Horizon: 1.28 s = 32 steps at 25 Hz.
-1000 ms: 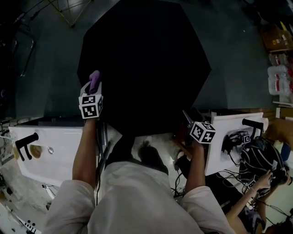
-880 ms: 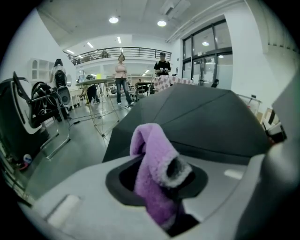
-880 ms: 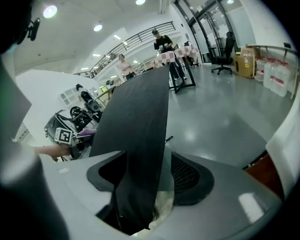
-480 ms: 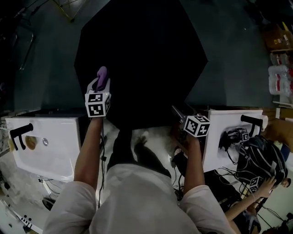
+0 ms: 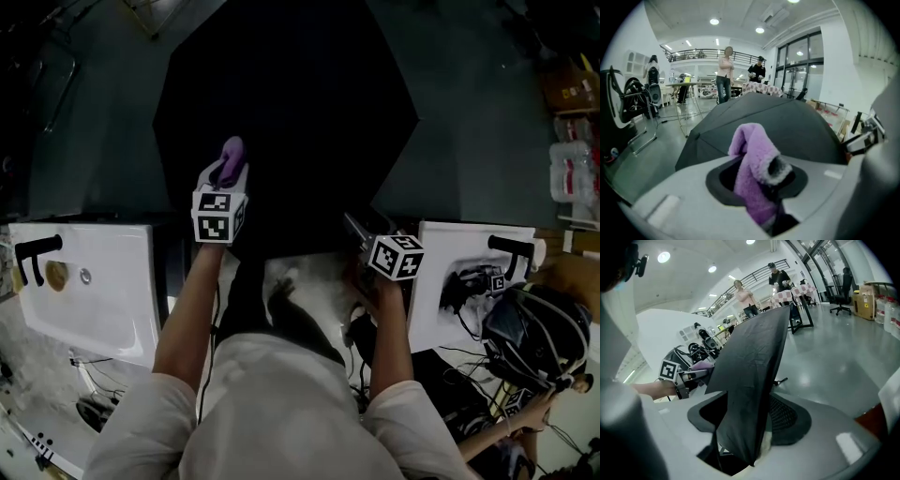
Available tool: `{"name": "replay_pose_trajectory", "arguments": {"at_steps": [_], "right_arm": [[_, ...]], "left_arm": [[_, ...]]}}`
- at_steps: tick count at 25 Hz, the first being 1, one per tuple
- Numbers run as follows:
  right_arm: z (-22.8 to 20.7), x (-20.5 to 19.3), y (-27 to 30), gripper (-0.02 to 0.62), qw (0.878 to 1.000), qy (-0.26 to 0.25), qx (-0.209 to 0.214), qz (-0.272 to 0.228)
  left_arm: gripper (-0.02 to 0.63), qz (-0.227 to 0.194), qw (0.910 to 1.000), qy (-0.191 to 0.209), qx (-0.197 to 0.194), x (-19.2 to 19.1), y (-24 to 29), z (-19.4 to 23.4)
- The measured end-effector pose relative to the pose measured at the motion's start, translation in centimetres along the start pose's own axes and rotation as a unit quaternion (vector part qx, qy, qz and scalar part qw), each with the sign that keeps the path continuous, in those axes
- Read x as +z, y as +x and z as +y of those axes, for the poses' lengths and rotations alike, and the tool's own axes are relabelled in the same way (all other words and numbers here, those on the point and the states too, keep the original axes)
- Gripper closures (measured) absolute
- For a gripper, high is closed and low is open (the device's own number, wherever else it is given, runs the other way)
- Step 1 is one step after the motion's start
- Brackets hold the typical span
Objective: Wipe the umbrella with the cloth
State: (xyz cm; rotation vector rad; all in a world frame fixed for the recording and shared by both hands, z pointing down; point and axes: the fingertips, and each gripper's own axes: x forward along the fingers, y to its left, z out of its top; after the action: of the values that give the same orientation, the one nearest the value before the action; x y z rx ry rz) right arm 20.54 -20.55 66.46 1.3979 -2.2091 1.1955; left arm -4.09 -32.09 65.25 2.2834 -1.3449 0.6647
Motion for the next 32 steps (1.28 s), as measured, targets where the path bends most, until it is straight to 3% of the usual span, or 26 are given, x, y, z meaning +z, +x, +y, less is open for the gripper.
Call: {"name": "replay_pose_trajectory", "arguments": {"at_steps": [12, 26, 32], "right_arm": [[0.8, 0.2, -1.0, 0.313, 1.000, -0.019, 0.021, 0.002], [0.9, -0.3, -1.8, 0.290, 0.999, -0.024, 0.030, 0.003], [0.2, -0.1, -2.4, 0.285, 0.999, -0.020, 0.027, -0.001]], "left_arm": [[0.488, -0.009, 0.9968, 0.023, -0.076, 0.5, 0.0, -9.9], [0.488, 0.019, 0.9848, 0.046, -0.167, -0.6, -0.7, -20.7], [0.488, 0.020, 0.9786, 0.045, -0.200, -0.5, -1.4, -23.0]]}}
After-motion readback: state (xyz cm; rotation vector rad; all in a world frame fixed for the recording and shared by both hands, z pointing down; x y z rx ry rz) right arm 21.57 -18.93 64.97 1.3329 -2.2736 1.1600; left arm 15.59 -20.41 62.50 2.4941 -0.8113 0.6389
